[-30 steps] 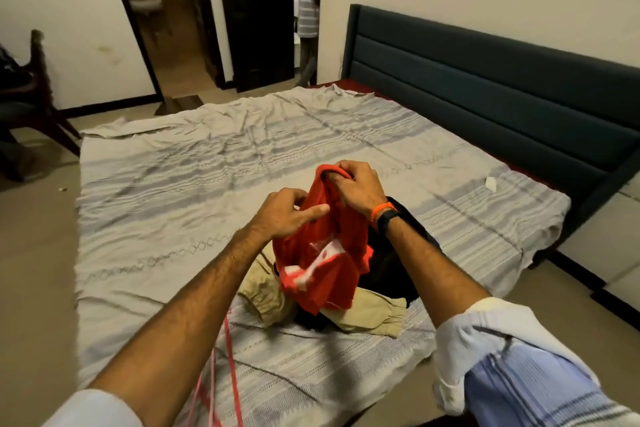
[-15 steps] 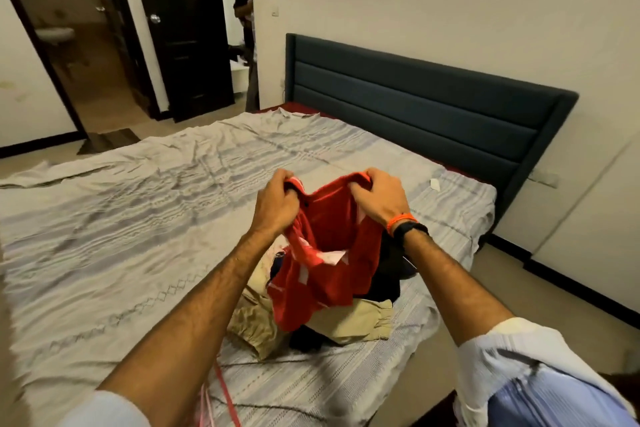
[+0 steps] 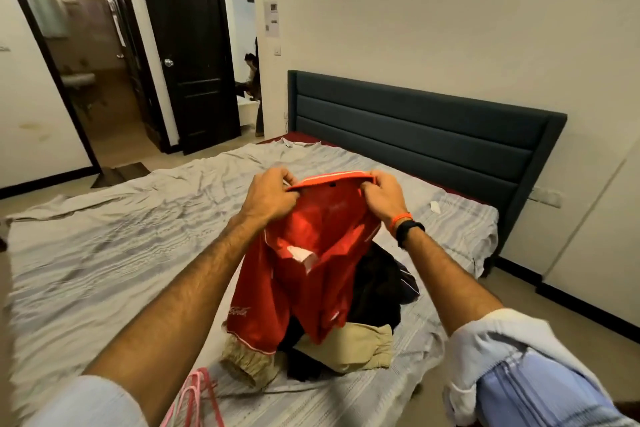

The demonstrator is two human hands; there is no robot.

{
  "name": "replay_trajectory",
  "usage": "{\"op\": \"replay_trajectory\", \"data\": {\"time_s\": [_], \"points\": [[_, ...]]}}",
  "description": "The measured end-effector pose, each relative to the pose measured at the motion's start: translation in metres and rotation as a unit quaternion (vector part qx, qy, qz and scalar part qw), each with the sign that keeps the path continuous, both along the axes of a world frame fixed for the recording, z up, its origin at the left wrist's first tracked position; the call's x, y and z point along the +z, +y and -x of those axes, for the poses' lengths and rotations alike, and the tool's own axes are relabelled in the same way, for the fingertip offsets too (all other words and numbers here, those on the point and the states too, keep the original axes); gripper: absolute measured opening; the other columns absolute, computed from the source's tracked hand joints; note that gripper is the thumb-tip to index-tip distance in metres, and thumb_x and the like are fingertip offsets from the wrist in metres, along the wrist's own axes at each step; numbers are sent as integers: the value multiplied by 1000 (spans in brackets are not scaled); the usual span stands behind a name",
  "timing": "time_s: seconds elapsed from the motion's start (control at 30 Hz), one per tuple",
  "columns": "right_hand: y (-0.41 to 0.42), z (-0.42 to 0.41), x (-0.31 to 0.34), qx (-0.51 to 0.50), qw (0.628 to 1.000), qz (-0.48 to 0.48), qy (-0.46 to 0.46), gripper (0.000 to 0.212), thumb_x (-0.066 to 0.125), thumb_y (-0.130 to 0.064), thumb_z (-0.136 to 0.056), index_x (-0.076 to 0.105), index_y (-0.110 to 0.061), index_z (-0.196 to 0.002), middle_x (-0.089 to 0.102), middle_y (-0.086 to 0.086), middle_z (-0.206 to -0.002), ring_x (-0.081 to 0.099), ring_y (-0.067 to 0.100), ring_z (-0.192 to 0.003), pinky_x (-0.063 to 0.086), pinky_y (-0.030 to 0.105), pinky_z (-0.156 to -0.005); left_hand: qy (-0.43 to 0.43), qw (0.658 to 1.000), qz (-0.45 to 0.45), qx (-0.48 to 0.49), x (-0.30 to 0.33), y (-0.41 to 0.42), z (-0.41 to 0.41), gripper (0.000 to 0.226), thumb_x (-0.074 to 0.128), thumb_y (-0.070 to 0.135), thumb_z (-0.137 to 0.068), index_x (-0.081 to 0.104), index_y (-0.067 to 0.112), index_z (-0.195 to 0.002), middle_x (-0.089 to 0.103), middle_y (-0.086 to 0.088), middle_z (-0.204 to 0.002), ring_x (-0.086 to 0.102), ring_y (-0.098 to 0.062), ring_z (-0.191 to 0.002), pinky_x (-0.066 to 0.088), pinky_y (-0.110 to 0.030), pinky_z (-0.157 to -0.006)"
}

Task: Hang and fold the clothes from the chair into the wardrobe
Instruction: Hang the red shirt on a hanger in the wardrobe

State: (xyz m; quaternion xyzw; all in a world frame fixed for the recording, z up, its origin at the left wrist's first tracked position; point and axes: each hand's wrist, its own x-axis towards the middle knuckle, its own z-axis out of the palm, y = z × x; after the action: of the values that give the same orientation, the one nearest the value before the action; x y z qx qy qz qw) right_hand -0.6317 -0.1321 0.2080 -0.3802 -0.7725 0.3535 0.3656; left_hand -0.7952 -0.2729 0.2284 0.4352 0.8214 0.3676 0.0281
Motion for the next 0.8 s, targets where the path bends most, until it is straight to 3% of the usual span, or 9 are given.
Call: {"op": "replay_trajectory", "data": {"time_s": [0.1, 0.2, 0.3, 0.37, 0.5, 0.6, 0.8], "points": [[8, -14, 23, -9, 997, -70, 10, 17, 54, -4, -86, 69, -11, -83, 68, 5, -80, 59, 20, -78, 44, 31, -73, 61, 993, 94, 23, -12, -4, -11, 13, 61, 7, -76, 69, 7, -87, 68, -16, -89, 64, -35, -92, 49, -34, -75], [13, -26, 28, -10, 990, -120, -78, 18, 54, -9, -88, 61, -3, -72, 63, 14, -74, 57, 30, -74, 43, 39, -68, 16, 997, 39, 67, -12, -2, -24, 22, 52, 4, -78, 69, 4, -92, 68, -22, -98, 62, -41, -97, 50, -39, -81], [25, -40, 26, -22, 968, -115, -222, 40, 58, -26, -91, 46, -12, -55, 55, 11, -66, 53, 32, -70, 37, 34, -63, -52, 993, -12, 101, -1, 4, -28, 26, 47, 4, -82, 70, 5, -95, 68, -22, -100, 60, -39, -94, 47, -38, -80], [30, -45, 32, -18, 963, -91, -253, 45, 58, -31, -92, 45, -12, -54, 55, 11, -67, 53, 32, -71, 37, 33, -64, -54, 994, -15, 96, 11, 7, -30, 25, 46, 6, -85, 68, 6, -96, 68, -20, -100, 55, -35, -87, 43, -35, -76], [30, -43, 62, -18, 980, -67, -186, 37, 56, -22, -93, 52, -6, -60, 59, 19, -74, 59, 37, -79, 35, 33, -65, -54, 993, -21, 105, 37, 15, -34, 29, 46, 10, -88, 65, 1, -108, 65, -21, -110, 57, -37, -98, 40, -34, -77], [27, -36, 85, -35, 990, -76, -111, 44, 54, -17, -94, 41, -11, -52, 53, 14, -62, 51, 32, -70, 30, 33, -63, -76, 990, -50, 108, 60, 19, -35, 34, 46, 11, -88, 63, -3, -114, 62, -26, -119, 56, -43, -111, 46, -39, -88], [17, -21, 147, -54, 989, -130, 46, 44, 53, -8, -87, 31, -17, -50, 32, -1, -48, 31, 15, -47, 23, 37, -48, -37, 978, -158, 133, 129, 21, -35, 31, 46, 9, -87, 70, 3, -106, 66, -23, -108, 59, -40, -97, 45, -39, -79]]}}
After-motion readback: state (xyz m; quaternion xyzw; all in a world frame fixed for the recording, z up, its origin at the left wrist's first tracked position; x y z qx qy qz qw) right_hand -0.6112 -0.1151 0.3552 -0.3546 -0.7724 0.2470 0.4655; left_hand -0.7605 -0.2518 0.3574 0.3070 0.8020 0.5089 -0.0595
